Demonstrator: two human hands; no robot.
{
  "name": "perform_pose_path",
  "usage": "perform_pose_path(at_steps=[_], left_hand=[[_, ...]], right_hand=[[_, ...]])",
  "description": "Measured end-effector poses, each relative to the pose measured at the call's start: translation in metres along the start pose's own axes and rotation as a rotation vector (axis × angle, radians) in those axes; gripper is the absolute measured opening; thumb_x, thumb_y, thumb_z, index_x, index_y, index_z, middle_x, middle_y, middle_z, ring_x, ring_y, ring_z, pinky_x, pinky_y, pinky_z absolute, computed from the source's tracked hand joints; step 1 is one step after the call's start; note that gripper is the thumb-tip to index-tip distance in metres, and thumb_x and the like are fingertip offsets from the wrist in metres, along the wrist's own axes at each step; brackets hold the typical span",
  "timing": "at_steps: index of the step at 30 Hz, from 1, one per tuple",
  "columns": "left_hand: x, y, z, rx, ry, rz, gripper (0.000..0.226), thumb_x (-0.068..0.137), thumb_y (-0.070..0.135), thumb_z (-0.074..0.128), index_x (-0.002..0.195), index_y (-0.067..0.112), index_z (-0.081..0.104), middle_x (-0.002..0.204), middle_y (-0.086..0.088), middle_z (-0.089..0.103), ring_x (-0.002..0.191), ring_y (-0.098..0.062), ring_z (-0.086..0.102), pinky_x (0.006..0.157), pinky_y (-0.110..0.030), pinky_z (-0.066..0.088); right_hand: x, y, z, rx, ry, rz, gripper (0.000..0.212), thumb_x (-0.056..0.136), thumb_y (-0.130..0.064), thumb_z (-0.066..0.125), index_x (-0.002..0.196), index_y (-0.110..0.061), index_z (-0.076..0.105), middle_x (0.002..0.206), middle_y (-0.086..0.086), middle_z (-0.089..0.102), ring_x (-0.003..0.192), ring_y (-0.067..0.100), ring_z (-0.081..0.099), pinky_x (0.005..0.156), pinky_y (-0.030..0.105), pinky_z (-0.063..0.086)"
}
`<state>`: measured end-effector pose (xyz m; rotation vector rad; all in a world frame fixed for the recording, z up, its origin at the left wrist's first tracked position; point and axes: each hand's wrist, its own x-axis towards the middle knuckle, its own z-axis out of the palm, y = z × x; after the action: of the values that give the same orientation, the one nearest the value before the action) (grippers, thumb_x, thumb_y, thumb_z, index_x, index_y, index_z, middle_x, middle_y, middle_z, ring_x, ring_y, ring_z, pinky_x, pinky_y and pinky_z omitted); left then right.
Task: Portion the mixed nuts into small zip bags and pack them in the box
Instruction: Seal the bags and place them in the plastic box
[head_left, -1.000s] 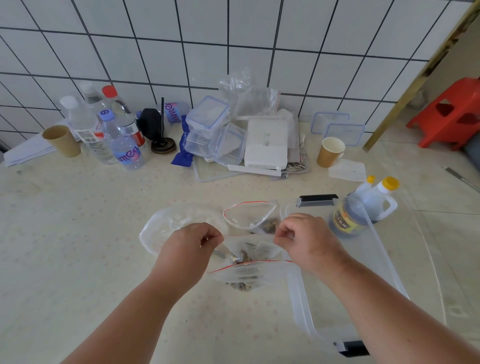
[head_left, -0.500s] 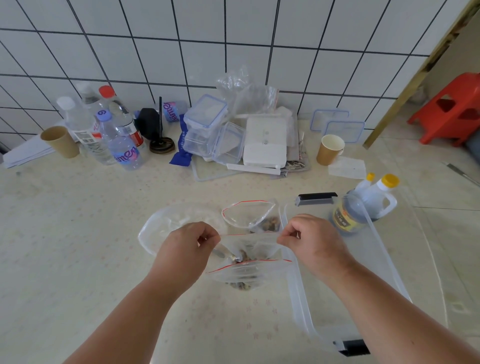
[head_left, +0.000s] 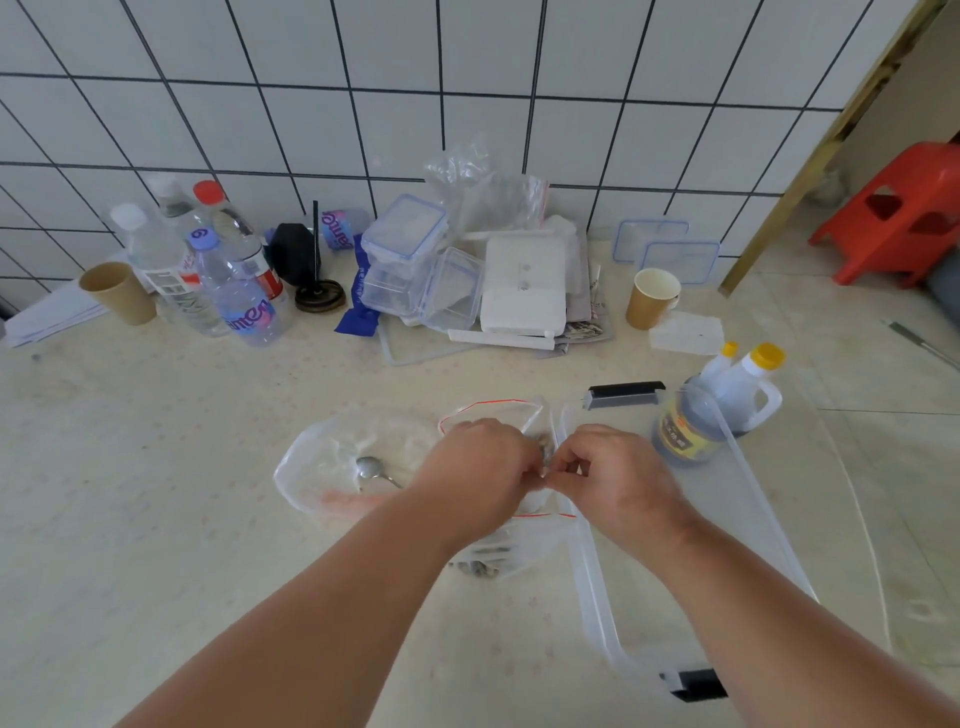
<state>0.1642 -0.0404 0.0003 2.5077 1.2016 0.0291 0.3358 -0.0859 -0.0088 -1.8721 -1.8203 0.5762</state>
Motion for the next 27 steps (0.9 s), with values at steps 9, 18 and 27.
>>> perform_pose_path(at_steps=[9,18,27], left_hand=[[-0.006,-0.01,0.003,-0.031,0.002,-0.079,0.025,0.104,0.037,0.055,0.113,0.026,0.075,0.108,0.002,0.073,0.103,-0.023,0.065,0.088,-0.039,0.054],[-0.042,-0.055,0.001,-0.11,0.129,-0.252,0.018,0.101,0.038,0.061,0.1,0.03,0.077,0.09,0.014,0.065,0.092,-0.011,0.061,0.072,-0.023,0.036],[-0.066,-0.061,0.014,-0.329,0.22,-0.408,0.013,0.1,0.031,0.064,0.092,0.031,0.075,0.085,0.022,0.064,0.082,-0.004,0.06,0.076,-0.024,0.05]], right_hand=[[-0.002,0.0,-0.004,0.014,-0.044,0.007,0.016,0.073,-0.021,0.083,0.066,-0.027,0.069,0.069,-0.014,0.059,0.069,0.001,0.056,0.058,0.009,0.037],[0.001,0.004,-0.008,0.017,-0.04,-0.006,0.021,0.07,-0.016,0.084,0.061,-0.023,0.067,0.065,-0.013,0.06,0.072,0.002,0.058,0.057,0.013,0.039],[0.001,0.003,-0.009,-0.015,-0.082,0.031,0.017,0.072,-0.021,0.083,0.066,-0.023,0.066,0.071,-0.012,0.061,0.071,0.004,0.055,0.057,0.016,0.04]])
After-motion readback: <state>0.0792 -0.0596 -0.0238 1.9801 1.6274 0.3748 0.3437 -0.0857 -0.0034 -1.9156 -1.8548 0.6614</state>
